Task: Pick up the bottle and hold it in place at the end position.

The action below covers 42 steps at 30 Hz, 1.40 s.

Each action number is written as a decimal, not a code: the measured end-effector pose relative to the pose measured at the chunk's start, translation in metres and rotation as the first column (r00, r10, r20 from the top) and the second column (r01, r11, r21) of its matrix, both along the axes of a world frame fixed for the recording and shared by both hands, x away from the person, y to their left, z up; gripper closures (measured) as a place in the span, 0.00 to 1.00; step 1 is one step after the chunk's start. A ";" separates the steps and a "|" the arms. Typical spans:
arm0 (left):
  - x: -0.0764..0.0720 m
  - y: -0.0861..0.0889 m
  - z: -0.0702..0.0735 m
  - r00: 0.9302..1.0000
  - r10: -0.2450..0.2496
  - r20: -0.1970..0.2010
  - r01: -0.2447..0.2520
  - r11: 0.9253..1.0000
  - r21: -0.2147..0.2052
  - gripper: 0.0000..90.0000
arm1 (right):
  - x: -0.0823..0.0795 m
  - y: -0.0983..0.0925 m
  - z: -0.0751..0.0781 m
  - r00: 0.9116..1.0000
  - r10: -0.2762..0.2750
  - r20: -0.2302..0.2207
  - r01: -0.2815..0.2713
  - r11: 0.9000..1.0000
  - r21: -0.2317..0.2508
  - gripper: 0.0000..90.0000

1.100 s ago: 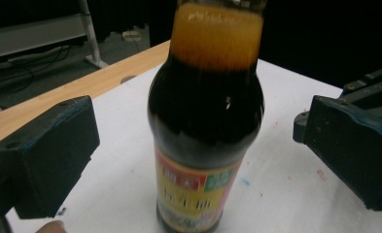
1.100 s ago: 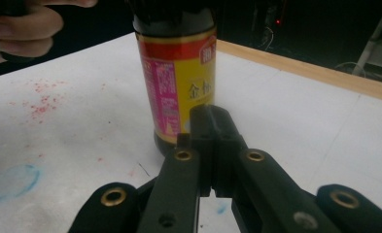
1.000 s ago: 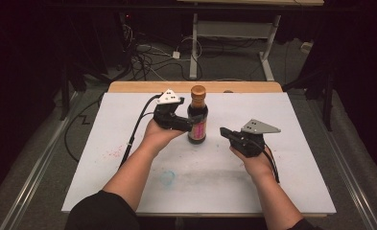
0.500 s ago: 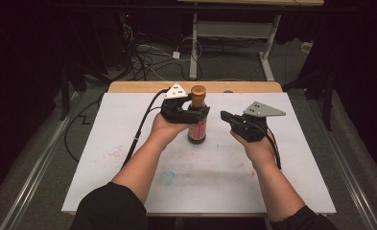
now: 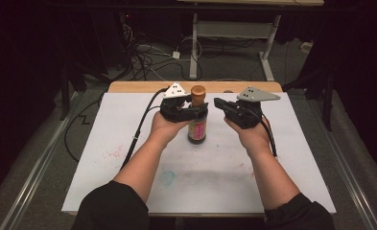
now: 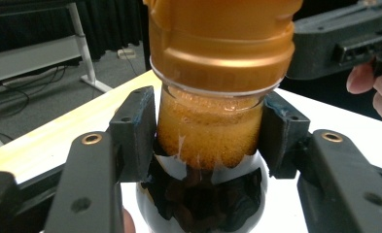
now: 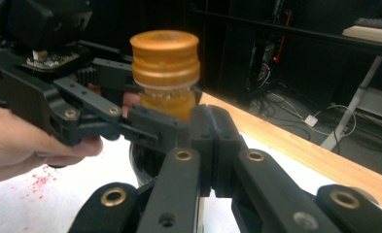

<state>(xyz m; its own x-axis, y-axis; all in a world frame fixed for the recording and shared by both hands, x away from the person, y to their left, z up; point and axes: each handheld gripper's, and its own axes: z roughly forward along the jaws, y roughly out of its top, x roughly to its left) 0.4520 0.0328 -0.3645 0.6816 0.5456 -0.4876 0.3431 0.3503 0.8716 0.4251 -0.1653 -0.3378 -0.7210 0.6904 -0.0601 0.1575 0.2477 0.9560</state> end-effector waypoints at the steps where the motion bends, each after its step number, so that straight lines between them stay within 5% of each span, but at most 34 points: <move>1: 0.000 0.000 0.000 1.000 0.000 0.002 0.000 1.000 -0.001 0.49 | 0.000 0.001 0.002 1.000 0.002 -0.001 -0.002 1.000 0.000 1.00; 17: -0.002 -0.001 -0.003 1.000 0.011 0.017 -0.010 1.000 -0.021 0.51 | 0.004 0.022 0.022 0.999 0.029 -0.021 -0.030 0.999 -0.045 1.00; 42: -0.005 -0.003 -0.004 0.999 0.027 0.035 -0.026 0.999 -0.018 0.52 | 0.004 0.026 0.026 0.999 0.022 -0.032 -0.025 0.996 -0.091 1.00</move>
